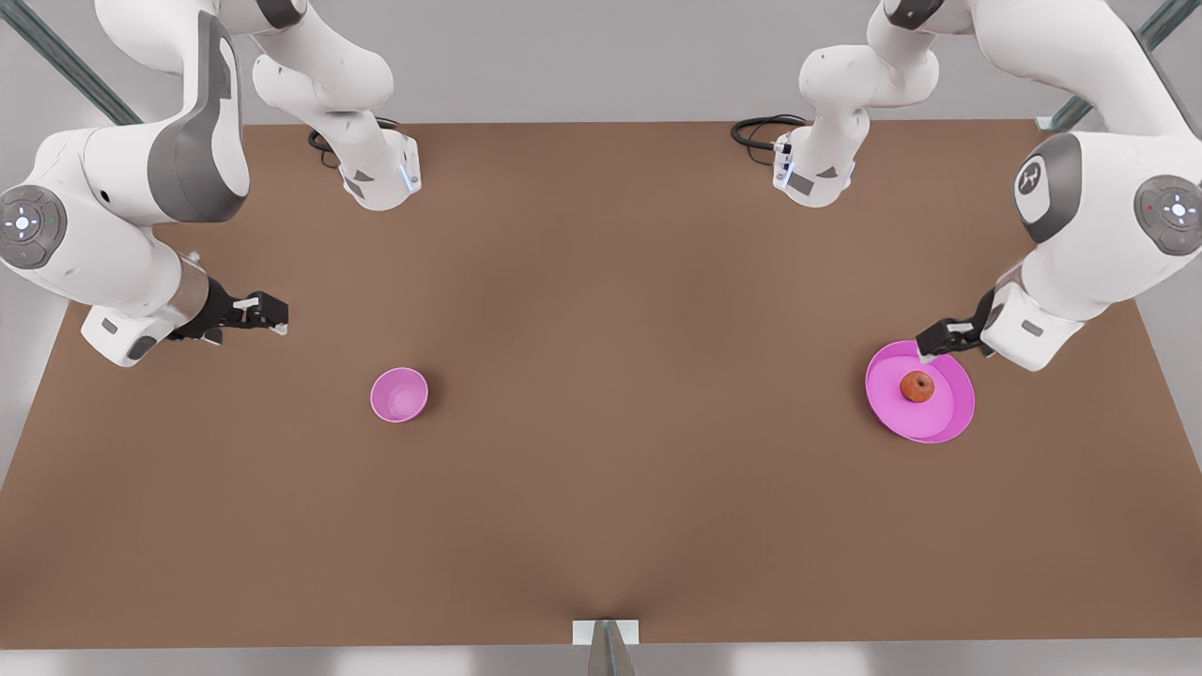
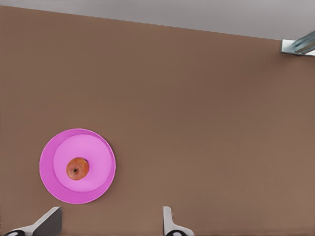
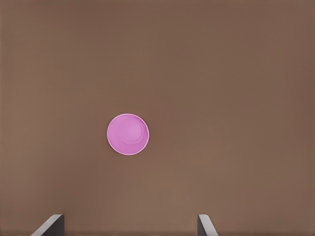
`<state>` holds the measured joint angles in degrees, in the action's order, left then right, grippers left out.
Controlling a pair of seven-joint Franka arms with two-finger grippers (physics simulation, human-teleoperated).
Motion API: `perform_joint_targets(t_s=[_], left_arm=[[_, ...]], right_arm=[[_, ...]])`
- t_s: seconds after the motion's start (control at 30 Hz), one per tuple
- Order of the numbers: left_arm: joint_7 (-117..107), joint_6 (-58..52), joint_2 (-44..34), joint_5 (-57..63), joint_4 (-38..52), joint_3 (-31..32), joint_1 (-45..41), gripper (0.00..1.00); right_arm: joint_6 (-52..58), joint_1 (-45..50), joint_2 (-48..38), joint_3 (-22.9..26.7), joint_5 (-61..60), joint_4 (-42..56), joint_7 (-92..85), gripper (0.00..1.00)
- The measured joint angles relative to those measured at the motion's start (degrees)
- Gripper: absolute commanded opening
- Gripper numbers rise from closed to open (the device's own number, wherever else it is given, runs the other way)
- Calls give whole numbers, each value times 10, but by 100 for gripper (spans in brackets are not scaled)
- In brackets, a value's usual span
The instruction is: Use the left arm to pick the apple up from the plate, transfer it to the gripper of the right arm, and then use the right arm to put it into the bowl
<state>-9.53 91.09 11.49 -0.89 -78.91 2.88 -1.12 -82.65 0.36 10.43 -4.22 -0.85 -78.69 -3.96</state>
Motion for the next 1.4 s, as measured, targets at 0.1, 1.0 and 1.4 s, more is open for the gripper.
perform_joint_targets(t_s=[0.1, 1.0, 1.4], left_arm=[[18, 17, -9, 2, -74, -6, -1, 100], [154, 494, 131, -60, -424, -92, 85, 100], [188, 512, 155, -60, -428, -92, 85, 91]], right_arm=[[0, 0, 0, 0, 0, 0, -1, 100], [0, 1, 0, -2, 0, 0, -7, 100], [0, 1, 0, -2, 0, 0, -8, 100]])
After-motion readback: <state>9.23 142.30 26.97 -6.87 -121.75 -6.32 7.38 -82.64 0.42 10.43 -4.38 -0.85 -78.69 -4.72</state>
